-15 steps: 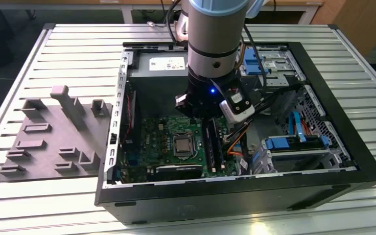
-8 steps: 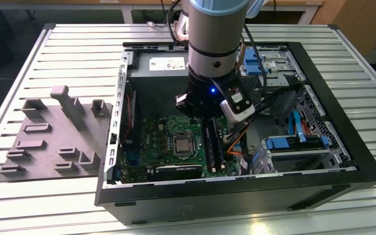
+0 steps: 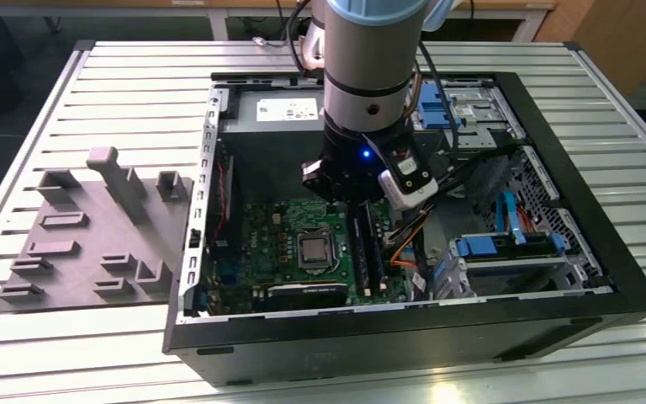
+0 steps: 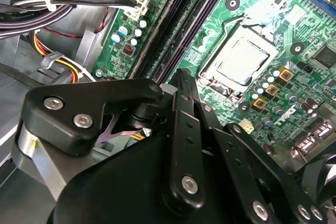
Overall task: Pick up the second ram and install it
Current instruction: 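Press down the second ram until it locks into place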
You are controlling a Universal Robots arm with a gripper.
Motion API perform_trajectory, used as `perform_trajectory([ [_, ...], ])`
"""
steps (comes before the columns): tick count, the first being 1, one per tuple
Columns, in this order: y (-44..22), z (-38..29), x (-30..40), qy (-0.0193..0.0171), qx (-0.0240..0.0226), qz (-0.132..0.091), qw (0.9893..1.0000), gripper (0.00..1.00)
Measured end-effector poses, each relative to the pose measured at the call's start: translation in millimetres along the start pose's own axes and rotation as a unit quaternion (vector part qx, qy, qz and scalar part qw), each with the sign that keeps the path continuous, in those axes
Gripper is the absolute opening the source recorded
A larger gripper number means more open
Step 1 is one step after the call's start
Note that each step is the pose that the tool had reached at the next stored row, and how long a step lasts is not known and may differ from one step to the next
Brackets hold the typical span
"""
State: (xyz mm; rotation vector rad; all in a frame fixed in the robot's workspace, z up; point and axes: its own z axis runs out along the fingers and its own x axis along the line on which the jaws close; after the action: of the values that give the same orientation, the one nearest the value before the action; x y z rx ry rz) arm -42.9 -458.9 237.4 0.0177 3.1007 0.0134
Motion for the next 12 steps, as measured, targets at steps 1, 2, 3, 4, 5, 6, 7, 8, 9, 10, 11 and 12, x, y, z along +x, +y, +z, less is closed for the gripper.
perform_trajectory([
  [1, 0.4, 0.0, 0.0, 0.0000, 0.0000, 0.000, 1.0000, 0.11],
  [2, 0.7, 0.0, 0.0, 0.0000, 0.0000, 0.000, 1.0000, 0.11],
  [3, 1.1, 0.0, 0.0, 0.0000, 0.0000, 0.000, 1.0000, 0.11],
  [4, 1.5, 0.0, -0.1, 0.0000, 0.0000, 0.000, 1.0000, 0.11],
  [5, 1.8, 0.1, -0.1, 0.0000, 0.0000, 0.000, 1.0000, 0.11],
  [6, 2.1, 0.0, -0.1, 0.0000, 0.0000, 0.000, 1.0000, 0.11],
  [7, 2.4, 0.1, -0.2, 0.0000, 0.0000, 0.000, 1.0000, 0.11],
  [8, 2.7, 0.1, -0.2, 0.0000, 0.0000, 0.000, 1.0000, 0.11],
  [9, 3.0, 0.1, -0.2, 0.0000, 0.0000, 0.000, 1.0000, 0.11],
  [10, 3.2, 0.1, -0.2, 0.0000, 0.0000, 0.000, 1.0000, 0.11],
  [11, 3.5, 0.1, -0.2, 0.0000, 0.0000, 0.000, 1.0000, 0.11],
  [12, 3.8, 0.1, -0.3, 0.0000, 0.0000, 0.000, 1.0000, 0.11],
])
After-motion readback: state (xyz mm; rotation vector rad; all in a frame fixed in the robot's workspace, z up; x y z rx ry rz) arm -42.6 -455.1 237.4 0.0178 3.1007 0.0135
